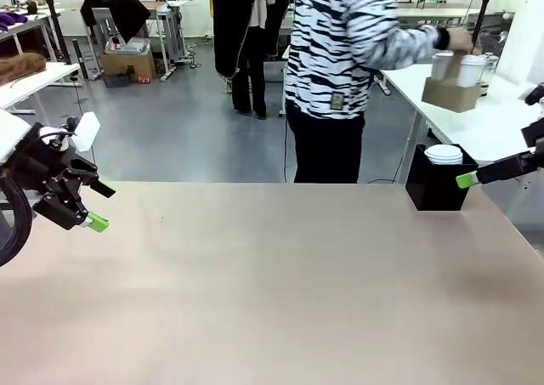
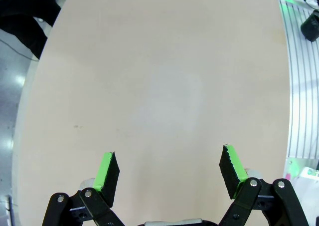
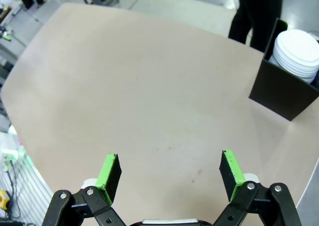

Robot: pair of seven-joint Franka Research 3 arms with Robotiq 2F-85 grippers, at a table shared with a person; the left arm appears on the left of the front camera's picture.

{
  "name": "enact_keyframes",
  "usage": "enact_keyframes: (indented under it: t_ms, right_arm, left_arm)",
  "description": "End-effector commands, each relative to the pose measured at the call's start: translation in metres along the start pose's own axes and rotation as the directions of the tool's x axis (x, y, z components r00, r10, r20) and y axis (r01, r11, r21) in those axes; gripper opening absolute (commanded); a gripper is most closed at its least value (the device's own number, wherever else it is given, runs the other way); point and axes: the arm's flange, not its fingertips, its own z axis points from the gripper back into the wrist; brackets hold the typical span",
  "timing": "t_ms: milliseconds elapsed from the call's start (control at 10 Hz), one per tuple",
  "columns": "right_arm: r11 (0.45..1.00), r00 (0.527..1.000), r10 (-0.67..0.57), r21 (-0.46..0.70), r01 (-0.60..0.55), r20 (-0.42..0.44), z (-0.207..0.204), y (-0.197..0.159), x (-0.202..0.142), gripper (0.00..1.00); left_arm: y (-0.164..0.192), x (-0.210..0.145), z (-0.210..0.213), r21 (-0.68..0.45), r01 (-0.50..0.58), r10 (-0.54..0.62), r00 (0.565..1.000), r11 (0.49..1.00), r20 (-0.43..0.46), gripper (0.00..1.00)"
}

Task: Pour a drink into a cup and package it in a carrier.
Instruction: Insert the held 600 ml Paper Cup into the Cup Carrier.

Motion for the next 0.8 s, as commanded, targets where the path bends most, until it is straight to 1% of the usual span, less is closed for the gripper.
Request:
enact_keyframes:
  t_ms: [0, 700]
  right_arm:
    - [1.0, 1.0, 0.004, -0.001, -0.004, -0.002, 0.0004, -0.0002, 0.0001, 1.0]
    - [1.0, 1.0, 0.004, -0.001, -0.004, -0.002, 0.0004, -0.0002, 0.0001, 1.0]
  left_arm:
    - [0.001, -0.0009, -0.0011, -0.003, 0.018, -0.018, 0.999, 1.0, 0.026, 1.0]
    - [0.001, -0.0009, -0.0011, -0.003, 0.018, -0.018, 0.999, 1.0, 0.026, 1.0]
